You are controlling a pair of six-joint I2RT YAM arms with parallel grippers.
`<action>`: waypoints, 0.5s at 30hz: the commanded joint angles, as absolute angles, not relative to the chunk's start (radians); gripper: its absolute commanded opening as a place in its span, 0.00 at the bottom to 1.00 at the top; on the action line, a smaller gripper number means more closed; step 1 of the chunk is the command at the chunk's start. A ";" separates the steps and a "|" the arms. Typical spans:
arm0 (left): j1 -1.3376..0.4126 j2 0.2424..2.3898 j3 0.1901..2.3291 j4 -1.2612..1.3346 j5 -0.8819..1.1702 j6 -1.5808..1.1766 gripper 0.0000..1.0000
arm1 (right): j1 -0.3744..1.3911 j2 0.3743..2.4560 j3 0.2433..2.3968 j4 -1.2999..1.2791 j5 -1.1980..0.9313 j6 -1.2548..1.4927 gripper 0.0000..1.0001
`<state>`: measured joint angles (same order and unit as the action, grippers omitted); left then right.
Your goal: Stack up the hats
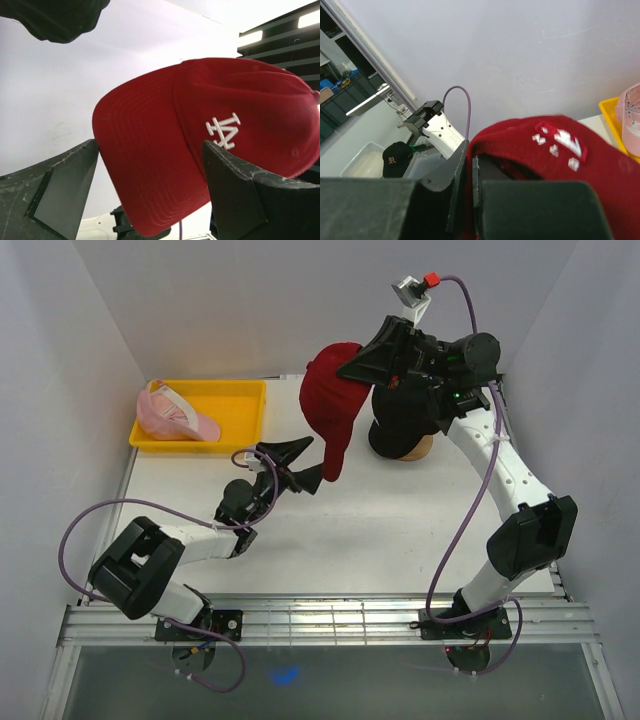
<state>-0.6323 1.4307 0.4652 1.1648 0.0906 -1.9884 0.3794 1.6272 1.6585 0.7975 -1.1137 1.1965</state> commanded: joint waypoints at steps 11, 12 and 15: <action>-0.650 1.430 0.459 1.246 0.089 -2.089 0.94 | 0.390 1.641 1.746 0.798 -1.095 1.166 0.08; -0.652 1.433 0.460 1.246 0.092 -2.089 0.94 | 0.390 1.638 1.746 0.787 -1.095 1.145 0.08; -0.655 1.434 0.459 1.238 0.117 -2.088 0.94 | 0.388 1.660 1.801 0.712 -1.106 1.108 0.08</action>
